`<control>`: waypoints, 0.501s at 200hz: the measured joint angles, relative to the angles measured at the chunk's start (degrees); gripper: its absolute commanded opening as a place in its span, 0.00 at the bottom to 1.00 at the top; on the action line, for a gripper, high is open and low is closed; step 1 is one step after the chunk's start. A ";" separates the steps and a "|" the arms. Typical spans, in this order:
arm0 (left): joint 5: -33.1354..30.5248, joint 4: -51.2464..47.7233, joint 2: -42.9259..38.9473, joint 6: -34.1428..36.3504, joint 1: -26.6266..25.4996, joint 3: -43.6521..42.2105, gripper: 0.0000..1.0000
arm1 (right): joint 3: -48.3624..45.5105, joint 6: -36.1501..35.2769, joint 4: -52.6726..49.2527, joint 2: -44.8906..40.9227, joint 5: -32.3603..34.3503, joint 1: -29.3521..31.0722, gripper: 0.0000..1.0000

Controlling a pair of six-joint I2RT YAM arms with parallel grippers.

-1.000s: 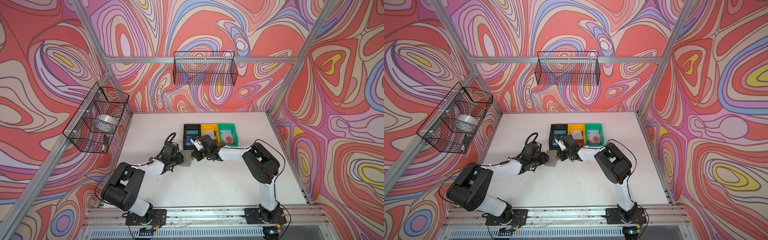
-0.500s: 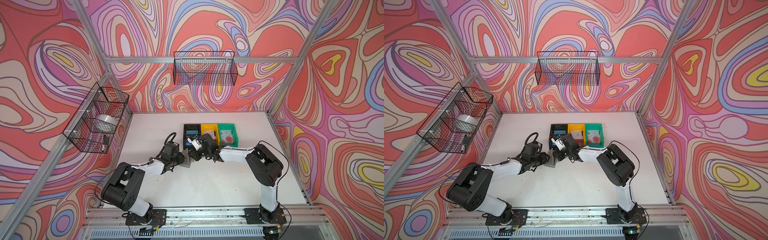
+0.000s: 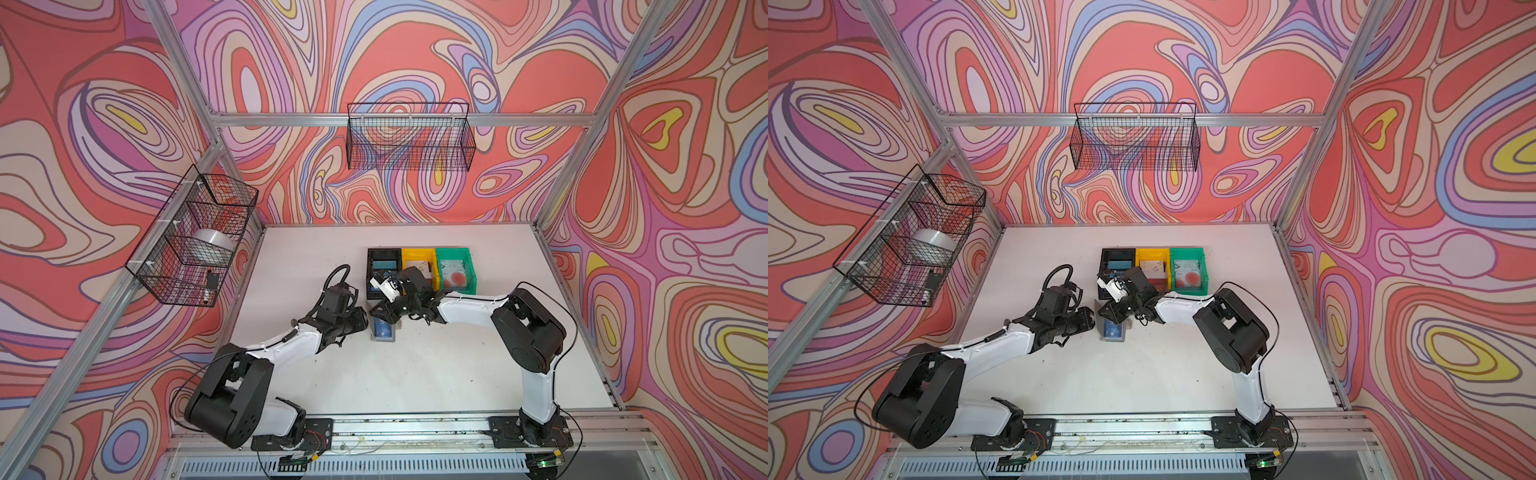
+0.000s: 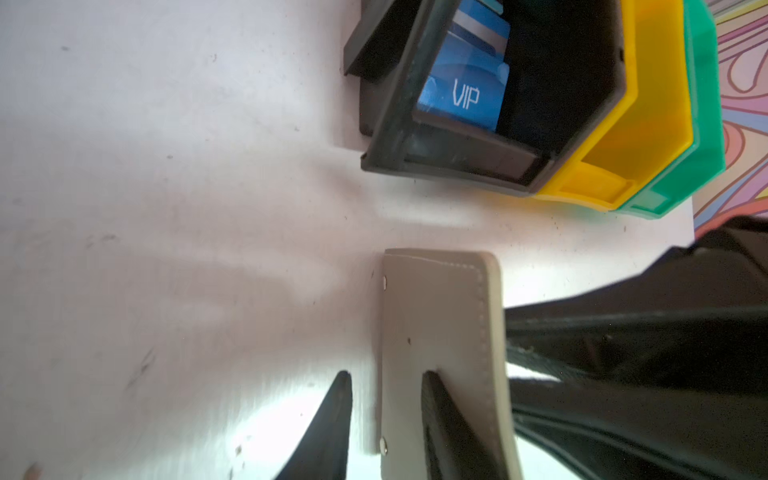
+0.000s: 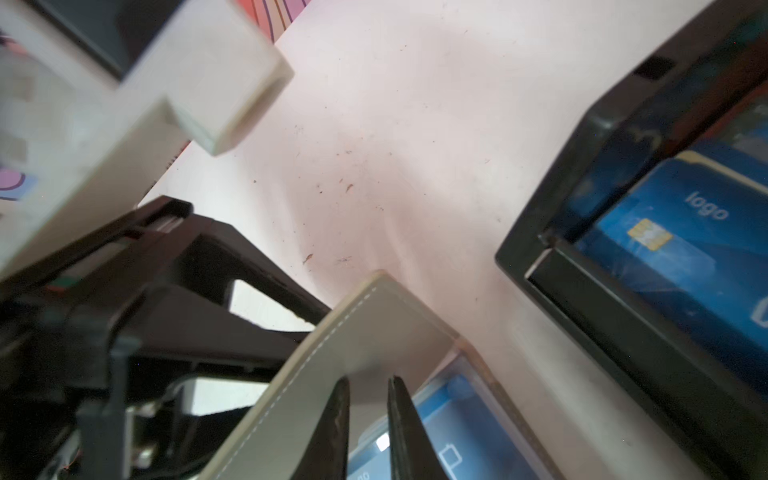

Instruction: Take the credit cards out of the card holder

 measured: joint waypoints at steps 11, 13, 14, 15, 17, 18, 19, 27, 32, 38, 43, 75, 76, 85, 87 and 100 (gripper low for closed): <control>-1.22 -3.89 -2.58 0.74 0.07 1.05 0.30 | 0.11 0.00 -0.17 0.11 -0.24 0.31 0.20; -1.31 -4.42 -2.93 0.85 0.07 1.22 0.31 | 0.13 0.00 -0.20 0.15 -0.26 0.35 0.20; -1.38 -4.63 -3.13 0.90 0.07 1.31 0.31 | 0.13 0.00 -0.22 0.17 -0.28 0.37 0.20; -1.49 -5.05 -3.45 0.98 0.11 1.49 0.31 | 0.15 0.00 -0.22 0.20 -0.35 0.42 0.20; -1.66 -5.44 -3.74 1.01 0.15 1.66 0.31 | 0.20 0.00 -0.22 0.26 -0.37 0.44 0.20; -1.70 -5.66 -3.89 1.03 0.15 1.75 0.31 | 0.20 0.00 -0.24 0.28 -0.37 0.46 0.20; -1.77 -5.84 -4.04 1.09 0.17 1.86 0.31 | 0.22 0.00 -0.24 0.31 -0.42 0.46 0.20; -2.23 -7.91 -5.35 1.46 0.42 2.91 0.31 | 0.52 0.00 -0.33 0.68 -0.55 0.61 0.20; -2.34 -9.05 -5.99 1.55 0.59 3.50 0.32 | 0.79 0.00 -0.48 0.94 -0.59 0.72 0.19; -2.45 -10.34 -6.67 1.64 0.92 4.20 0.33 | 1.07 0.00 -0.63 1.33 -0.61 0.81 0.19; -2.43 -11.13 -7.06 1.79 1.25 4.61 0.33 | 1.25 0.00 -0.74 1.62 -0.61 0.83 0.19; -2.40 -15.63 -7.45 2.03 2.80 5.38 0.31 | 1.88 -0.02 -2.05 2.80 -0.79 1.20 0.19; -2.40 -15.76 -7.45 2.03 2.82 5.38 0.31 | 1.88 0.00 -2.10 2.80 -0.79 1.22 0.19; -2.23 -16.85 -7.45 2.01 3.17 5.38 0.30 | 1.88 -0.02 -2.54 2.86 -0.87 1.38 0.18; -2.21 -16.98 -7.45 2.01 3.19 5.38 0.30 | 1.92 -0.02 -2.69 2.89 -0.92 1.46 0.18; -1.66 -17.66 -7.48 1.90 3.54 5.38 0.29 | 2.29 -0.04 -3.45 3.02 -1.25 1.77 0.17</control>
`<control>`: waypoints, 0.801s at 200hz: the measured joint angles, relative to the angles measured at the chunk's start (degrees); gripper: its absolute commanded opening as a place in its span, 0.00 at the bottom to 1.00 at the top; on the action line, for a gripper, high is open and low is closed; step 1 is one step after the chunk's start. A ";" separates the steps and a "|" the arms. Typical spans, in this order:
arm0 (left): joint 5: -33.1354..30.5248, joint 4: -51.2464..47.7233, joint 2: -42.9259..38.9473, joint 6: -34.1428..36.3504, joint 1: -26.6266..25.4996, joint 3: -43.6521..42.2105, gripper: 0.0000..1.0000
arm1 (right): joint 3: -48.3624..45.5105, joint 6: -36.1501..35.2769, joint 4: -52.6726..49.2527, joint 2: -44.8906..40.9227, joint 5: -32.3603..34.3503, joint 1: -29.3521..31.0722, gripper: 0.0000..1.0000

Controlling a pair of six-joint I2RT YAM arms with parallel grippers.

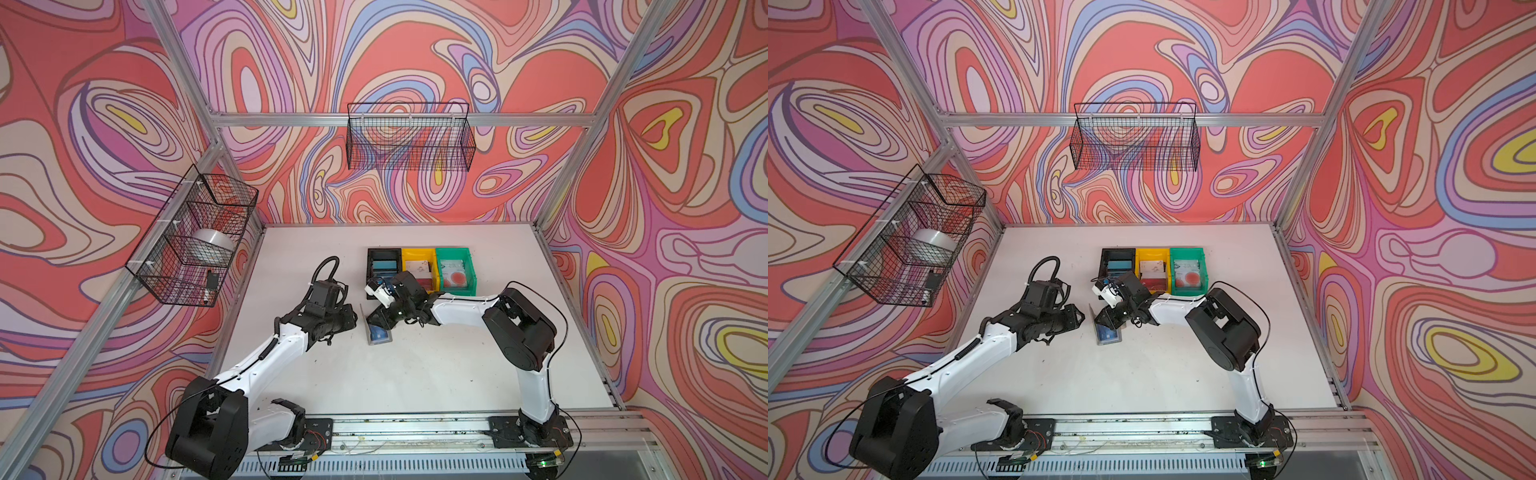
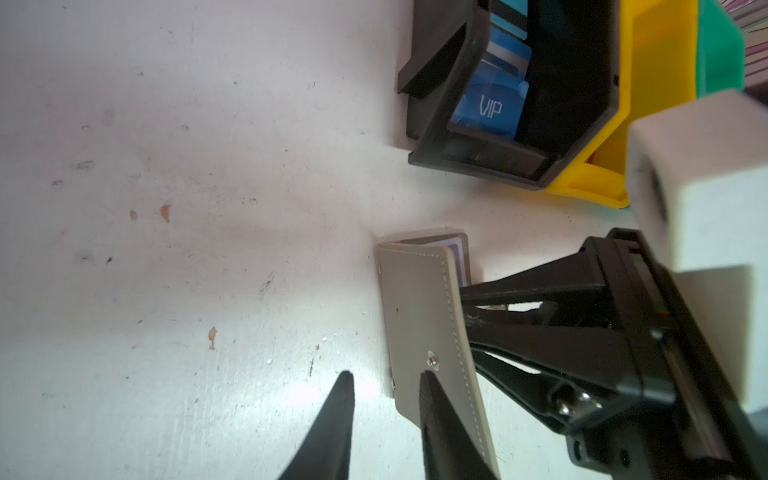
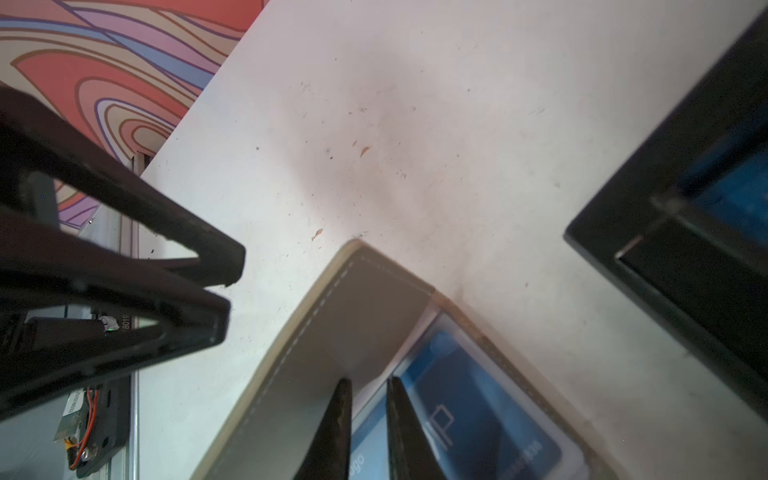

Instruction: Take the credit cards out of the card holder

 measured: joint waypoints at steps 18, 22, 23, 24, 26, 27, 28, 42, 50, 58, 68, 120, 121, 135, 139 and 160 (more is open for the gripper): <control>0.92 -0.28 -0.22 -0.37 0.37 0.00 0.21 | 0.92 -0.09 -0.66 0.39 -0.85 0.55 0.17; 1.16 -0.33 -0.35 -0.57 0.44 0.00 0.17 | 1.09 -0.09 -0.79 0.50 -1.03 0.63 0.17; 1.20 -0.33 -0.39 -0.57 0.46 0.00 0.15 | 1.18 -0.09 -0.83 0.52 -1.11 0.68 0.17; 1.25 -0.33 -0.42 -0.57 0.48 0.00 0.14 | 1.22 -0.11 -0.87 0.55 -1.14 0.72 0.17; 1.44 -0.35 -0.52 -0.63 0.55 0.00 0.11 | 1.29 -0.11 -0.96 0.59 -1.16 0.76 0.16; 1.49 -0.35 -0.57 -0.66 0.59 0.00 0.11 | 1.38 -0.09 -1.07 0.63 -1.25 0.83 0.16; 1.55 -0.35 -0.59 -0.68 0.63 0.00 0.09 | 1.42 -0.09 -1.07 0.66 -1.27 0.85 0.16; 2.91 -0.44 -1.40 -0.98 1.27 0.00 0.00 | 1.68 -0.07 -1.36 1.01 -1.79 1.25 0.17; 3.76 -0.42 -1.92 -0.98 1.86 0.00 0.00 | 1.70 0.09 -1.40 1.25 -2.16 1.36 0.17; 4.59 -0.42 -2.27 -1.03 2.43 0.00 0.00 | 1.70 0.26 -1.49 1.57 -2.38 1.44 0.17; 5.46 -0.44 -2.47 -1.03 3.06 0.07 0.00 | 1.70 0.48 -1.57 2.01 -2.51 1.55 0.16; 9.75 1.03 -1.49 -2.95 3.69 0.57 0.00 | 1.70 1.55 -2.73 3.89 -1.77 1.57 0.15; 9.81 1.11 -1.40 -2.99 3.69 0.57 0.00 | 1.70 1.55 -2.71 3.89 -1.75 1.57 0.15; 10.69 3.21 0.09 -4.13 3.69 0.11 0.00 | 1.62 1.79 -2.56 3.89 -1.44 1.57 0.14; 10.88 3.69 0.42 -4.39 3.69 -0.04 0.00 | 1.49 1.90 -2.36 3.89 -1.36 1.57 0.14; 11.58 5.90 2.95 -5.86 3.69 -1.01 0.00 | 0.24 2.01 -1.44 3.21 -0.70 1.57 0.13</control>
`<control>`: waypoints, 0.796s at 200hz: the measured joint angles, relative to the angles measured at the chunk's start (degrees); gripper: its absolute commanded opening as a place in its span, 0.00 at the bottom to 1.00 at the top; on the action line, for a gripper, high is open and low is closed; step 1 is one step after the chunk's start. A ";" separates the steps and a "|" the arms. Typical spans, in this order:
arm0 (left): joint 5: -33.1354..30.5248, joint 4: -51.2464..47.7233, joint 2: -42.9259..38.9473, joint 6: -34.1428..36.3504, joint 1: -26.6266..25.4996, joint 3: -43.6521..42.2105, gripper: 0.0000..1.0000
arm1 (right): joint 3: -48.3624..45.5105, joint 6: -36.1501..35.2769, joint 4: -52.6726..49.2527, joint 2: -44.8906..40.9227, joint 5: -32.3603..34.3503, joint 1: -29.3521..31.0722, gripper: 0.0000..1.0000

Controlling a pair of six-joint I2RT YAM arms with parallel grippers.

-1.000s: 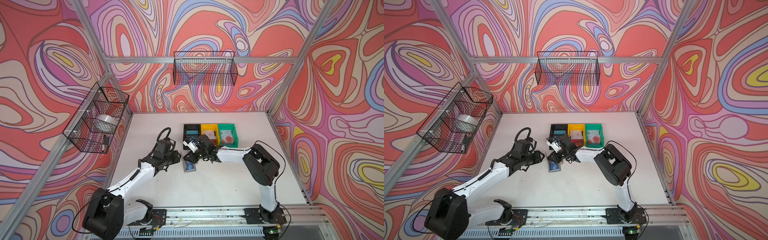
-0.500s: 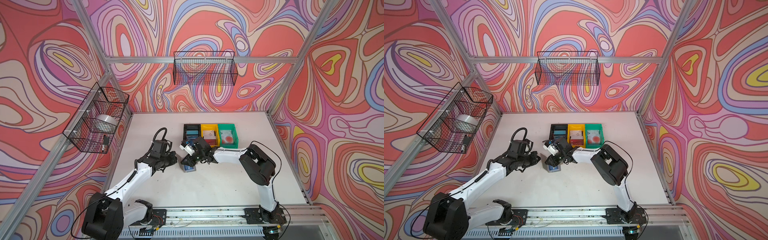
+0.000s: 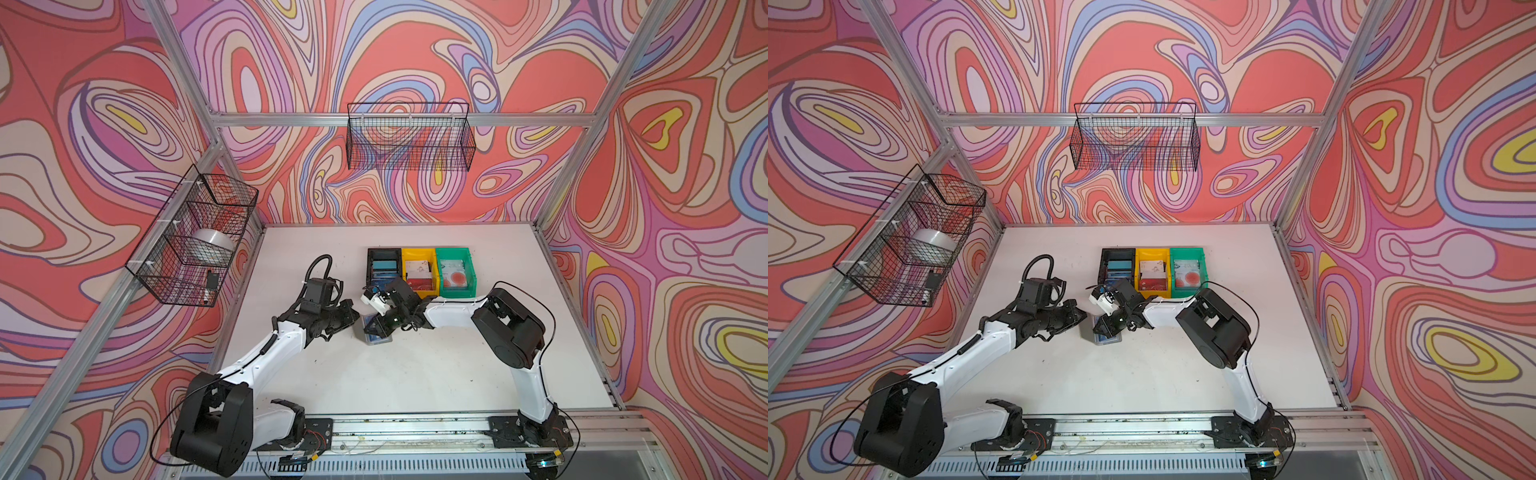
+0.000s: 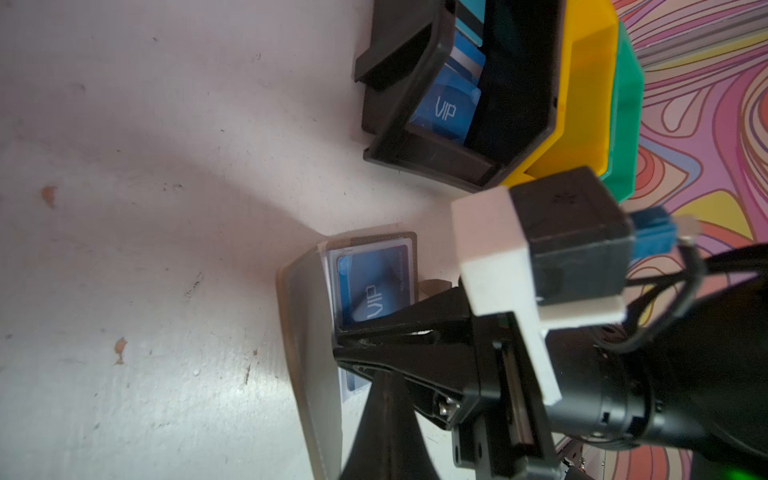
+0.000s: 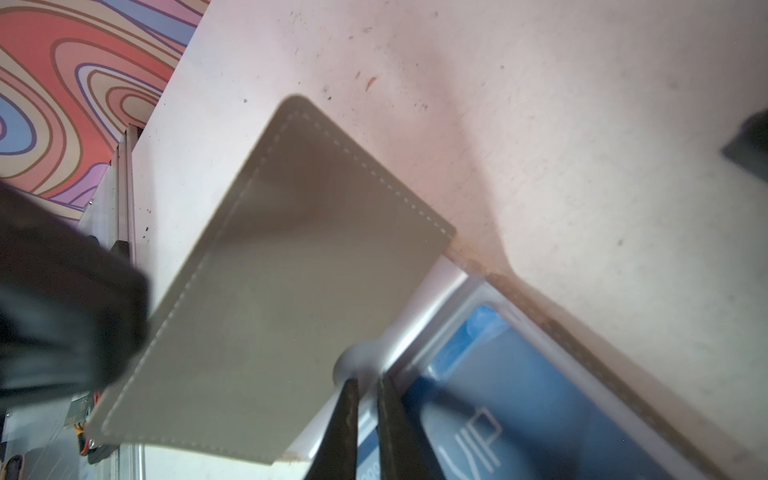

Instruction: Take the credit cards out of the card holder

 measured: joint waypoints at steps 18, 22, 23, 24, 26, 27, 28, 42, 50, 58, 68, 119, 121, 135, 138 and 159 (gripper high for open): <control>0.42 1.36 2.19 -1.01 0.00 -0.37 0.00 | -1.36 -0.04 -0.79 -2.05 1.68 0.00 0.14; 0.42 1.57 2.67 -1.16 0.00 -0.37 0.00 | -1.60 -0.07 -1.03 -2.60 2.05 0.00 0.13; 0.42 1.62 2.80 -1.14 0.00 -0.37 0.00 | -1.64 -0.09 -1.11 -2.75 2.16 0.00 0.13; 0.42 1.70 2.91 -1.16 0.00 -0.37 0.00 | -1.68 -0.07 -1.22 -2.86 2.25 0.00 0.13; 0.42 1.81 3.06 -1.16 0.00 -0.37 0.00 | -1.81 -0.07 -1.36 -3.19 2.45 0.00 0.14; 0.42 1.90 3.26 -1.18 0.00 -0.37 0.00 | -1.84 -0.09 -1.38 -3.28 2.51 0.00 0.13; 0.42 1.97 3.39 -1.18 0.00 -0.37 0.00 | -1.88 -0.11 -1.44 -3.39 2.56 0.00 0.13; 0.42 2.84 5.27 -1.27 0.00 -0.37 0.00 | -2.08 -0.31 -2.19 -5.22 3.85 0.00 0.14; 0.44 3.26 6.49 -1.36 0.00 -0.37 0.00 | -2.10 -0.52 -2.40 -6.21 4.61 0.00 0.14; 0.55 3.65 7.74 -1.36 0.00 -0.37 0.00 | -2.25 -0.72 -2.54 -7.06 5.40 0.00 0.14; 0.61 3.91 9.05 -1.36 0.00 -0.37 0.00 | -2.51 -0.92 -2.62 -7.78 6.21 0.00 0.14; 2.45 6.14 12.59 -1.36 0.00 -1.22 0.00 | -4.39 -1.16 -4.79 -8.02 11.26 0.00 0.13; 2.51 6.34 12.59 -1.38 0.00 -1.40 0.00 | -4.46 -1.18 -4.87 -8.02 11.41 0.00 0.13; 3.19 8.04 12.59 -1.62 0.00 -2.73 0.08 | -4.63 -1.22 -5.86 -8.02 13.11 0.00 0.13; 3.32 8.28 12.61 -1.64 0.00 -2.97 0.10 | -4.63 -1.25 -6.03 -8.02 13.51 0.00 0.13; 3.78 9.55 12.74 -2.03 0.00 -3.78 0.23 | -4.63 -1.44 -6.84 -8.02 15.30 -0.02 0.13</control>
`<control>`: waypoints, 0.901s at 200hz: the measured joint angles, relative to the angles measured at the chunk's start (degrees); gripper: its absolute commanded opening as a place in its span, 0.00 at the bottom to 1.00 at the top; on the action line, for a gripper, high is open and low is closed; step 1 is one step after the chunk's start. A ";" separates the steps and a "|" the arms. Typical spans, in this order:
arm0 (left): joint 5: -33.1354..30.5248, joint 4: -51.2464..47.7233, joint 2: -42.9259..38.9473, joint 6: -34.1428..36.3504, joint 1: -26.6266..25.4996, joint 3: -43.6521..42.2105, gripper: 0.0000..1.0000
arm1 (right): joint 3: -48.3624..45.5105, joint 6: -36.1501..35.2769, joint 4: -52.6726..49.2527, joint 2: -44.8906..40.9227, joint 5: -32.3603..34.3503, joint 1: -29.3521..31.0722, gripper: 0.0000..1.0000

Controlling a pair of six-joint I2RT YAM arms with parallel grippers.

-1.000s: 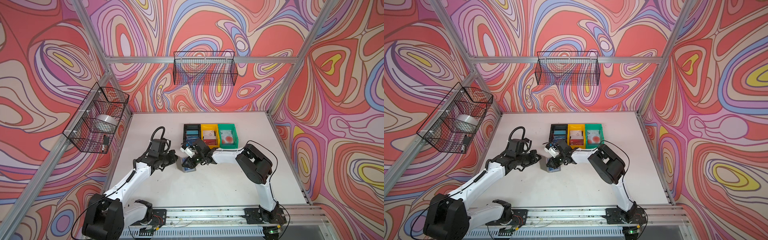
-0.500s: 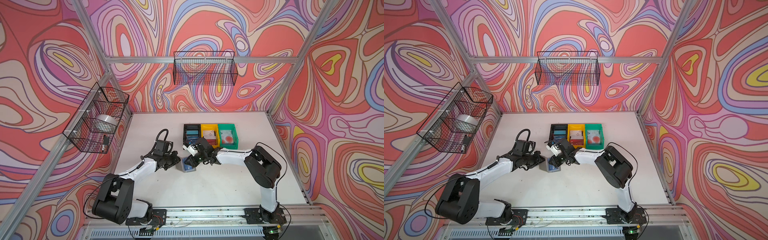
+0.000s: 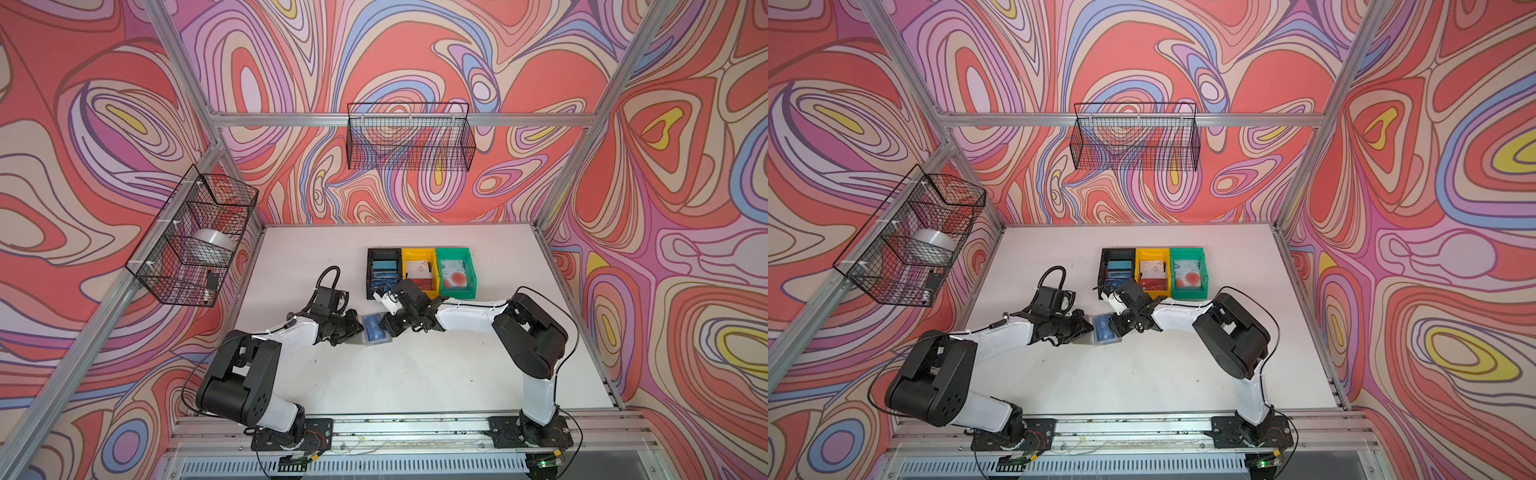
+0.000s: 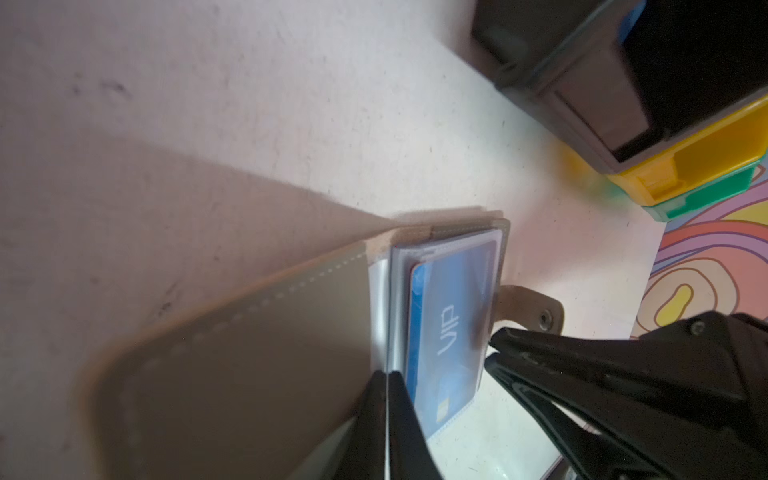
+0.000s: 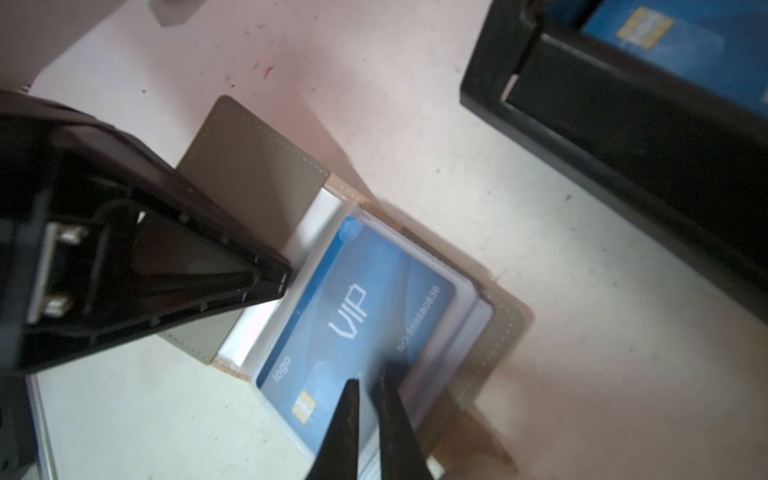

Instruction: Take the credit cards out of the card holder

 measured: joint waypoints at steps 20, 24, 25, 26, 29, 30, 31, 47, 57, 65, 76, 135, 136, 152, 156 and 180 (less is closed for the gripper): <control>0.52 1.81 0.55 -0.28 0.00 -0.02 0.25 | 0.00 -0.31 -0.81 0.02 1.42 0.00 0.13; 0.63 2.10 0.70 -0.39 0.00 -0.02 0.25 | 0.02 -0.35 -0.94 0.02 1.68 0.00 0.13; 0.66 2.14 0.72 -0.39 0.00 -0.02 0.25 | 0.04 -0.37 -1.01 0.04 1.75 0.00 0.13; 0.68 2.19 0.74 -0.37 0.00 -0.02 0.25 | 0.04 -0.37 -1.05 0.07 1.84 0.00 0.13; 0.72 2.38 0.85 -0.44 0.00 -0.02 0.26 | 0.09 -0.39 -1.18 0.11 1.99 0.00 0.13; 0.74 2.43 0.87 -0.44 0.00 -0.02 0.26 | 0.11 -0.39 -1.20 0.13 2.03 0.00 0.13; 0.81 2.56 0.96 -0.44 0.00 -0.02 0.26 | 0.13 -0.42 -1.27 0.17 2.14 0.00 0.13; 1.27 3.61 1.51 -0.59 0.00 -0.02 0.27 | 0.33 -0.55 -1.49 0.72 2.69 0.00 0.13; 1.49 4.22 1.86 -0.66 0.00 -0.02 0.28 | 0.55 -0.57 -1.53 0.90 2.75 -0.04 0.13; 1.62 4.59 2.21 -0.68 0.00 -0.02 0.28 | 0.70 -0.59 -1.66 0.92 2.84 -0.04 0.13; 1.81 5.01 2.64 -0.81 0.00 -0.02 0.27 | 0.92 -0.61 -1.77 1.09 2.84 -0.04 0.13; 2.12 6.12 2.89 -0.94 0.28 -0.83 0.20 | 1.18 -0.76 -1.86 1.38 2.75 -0.04 0.13; 2.12 6.12 2.89 -0.94 0.31 -0.85 0.20 | 1.18 -0.76 -1.84 1.38 2.75 -0.04 0.13; 2.16 6.12 2.89 -0.96 0.46 -0.98 0.20 | 1.20 -0.76 -1.86 1.40 2.73 -0.04 0.13; 2.19 6.14 2.89 -0.96 0.52 -1.03 0.19 | 1.22 -0.76 -1.86 1.40 2.73 -0.04 0.13; 2.69 6.45 2.89 -0.98 0.98 -1.36 0.19 | 1.33 -0.87 -2.12 1.40 2.84 -0.04 0.13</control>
